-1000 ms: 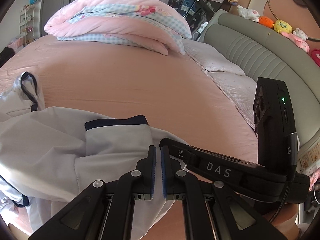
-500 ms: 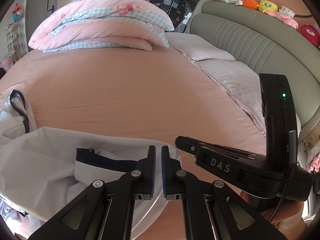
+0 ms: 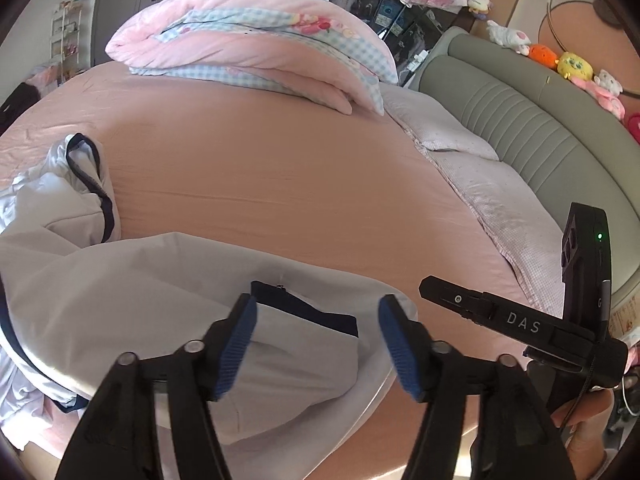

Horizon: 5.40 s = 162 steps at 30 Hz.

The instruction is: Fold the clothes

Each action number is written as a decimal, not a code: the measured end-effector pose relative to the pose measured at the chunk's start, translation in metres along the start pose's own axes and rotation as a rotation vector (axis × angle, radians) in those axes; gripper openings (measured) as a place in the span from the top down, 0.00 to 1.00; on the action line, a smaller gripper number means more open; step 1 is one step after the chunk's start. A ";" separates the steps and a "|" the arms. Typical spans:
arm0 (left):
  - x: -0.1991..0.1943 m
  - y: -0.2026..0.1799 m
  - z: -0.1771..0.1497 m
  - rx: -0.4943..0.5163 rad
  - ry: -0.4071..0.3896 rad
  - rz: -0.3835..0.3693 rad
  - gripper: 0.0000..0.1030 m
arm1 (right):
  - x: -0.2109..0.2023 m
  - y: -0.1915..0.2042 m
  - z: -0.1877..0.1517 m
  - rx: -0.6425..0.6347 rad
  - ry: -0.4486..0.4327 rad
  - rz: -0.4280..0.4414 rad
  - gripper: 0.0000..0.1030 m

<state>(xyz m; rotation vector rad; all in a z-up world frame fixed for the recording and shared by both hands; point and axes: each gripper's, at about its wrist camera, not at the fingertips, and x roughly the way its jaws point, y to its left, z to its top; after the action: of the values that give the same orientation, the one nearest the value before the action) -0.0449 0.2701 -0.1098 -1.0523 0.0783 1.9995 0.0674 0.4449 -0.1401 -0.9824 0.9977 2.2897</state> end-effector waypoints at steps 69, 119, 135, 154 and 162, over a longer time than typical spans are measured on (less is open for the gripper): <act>-0.051 0.152 -0.044 -0.220 0.016 0.028 0.58 | 0.080 0.112 -0.069 -0.381 0.209 -0.018 0.41; -0.037 0.088 -0.035 -0.022 -0.002 0.260 0.91 | 0.055 0.101 -0.065 -0.367 0.158 0.054 0.94; -0.046 0.053 0.017 0.054 -0.073 0.222 0.93 | 0.014 0.084 -0.013 -0.337 -0.018 -0.126 0.94; -0.069 0.009 0.066 0.189 -0.145 0.200 0.94 | 0.018 0.096 -0.016 -0.394 0.049 0.008 0.56; -0.088 -0.009 0.082 0.222 -0.191 0.188 0.94 | 0.010 0.103 -0.035 -0.437 -0.003 0.054 0.40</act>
<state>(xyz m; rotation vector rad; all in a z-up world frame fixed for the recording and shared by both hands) -0.0668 0.2523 0.0075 -0.7317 0.2996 2.1923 0.0104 0.3541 -0.1195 -1.1268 0.5333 2.6145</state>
